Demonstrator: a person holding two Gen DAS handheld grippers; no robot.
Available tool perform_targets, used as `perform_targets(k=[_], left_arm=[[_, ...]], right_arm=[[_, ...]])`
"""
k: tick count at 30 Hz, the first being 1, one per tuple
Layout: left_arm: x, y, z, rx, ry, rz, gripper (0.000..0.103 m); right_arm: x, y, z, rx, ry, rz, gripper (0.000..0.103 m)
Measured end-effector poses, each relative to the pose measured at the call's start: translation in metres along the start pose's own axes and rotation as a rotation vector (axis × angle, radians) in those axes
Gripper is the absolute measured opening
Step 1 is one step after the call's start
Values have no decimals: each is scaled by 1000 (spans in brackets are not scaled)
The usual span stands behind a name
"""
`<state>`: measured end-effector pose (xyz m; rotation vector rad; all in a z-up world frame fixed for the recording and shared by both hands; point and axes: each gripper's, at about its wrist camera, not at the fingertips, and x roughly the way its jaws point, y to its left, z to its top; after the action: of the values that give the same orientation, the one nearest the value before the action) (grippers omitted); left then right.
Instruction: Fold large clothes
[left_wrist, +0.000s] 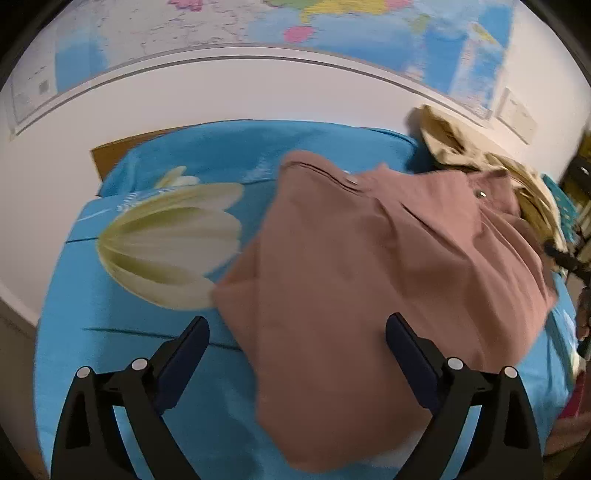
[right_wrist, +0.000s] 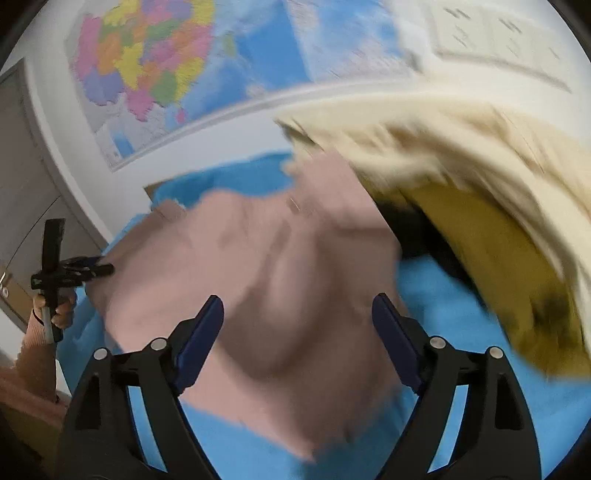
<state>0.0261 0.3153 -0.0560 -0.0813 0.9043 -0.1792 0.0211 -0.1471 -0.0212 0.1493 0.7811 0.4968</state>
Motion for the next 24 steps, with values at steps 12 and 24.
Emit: perform_targets(k=[12, 24], left_arm=[[3, 12, 8, -184, 31, -128, 5], [8, 13, -5, -197, 93, -72, 39]], right_arm=[[-25, -25, -17, 125, 18, 229, 5], [-25, -39, -36, 122, 170, 29, 38]])
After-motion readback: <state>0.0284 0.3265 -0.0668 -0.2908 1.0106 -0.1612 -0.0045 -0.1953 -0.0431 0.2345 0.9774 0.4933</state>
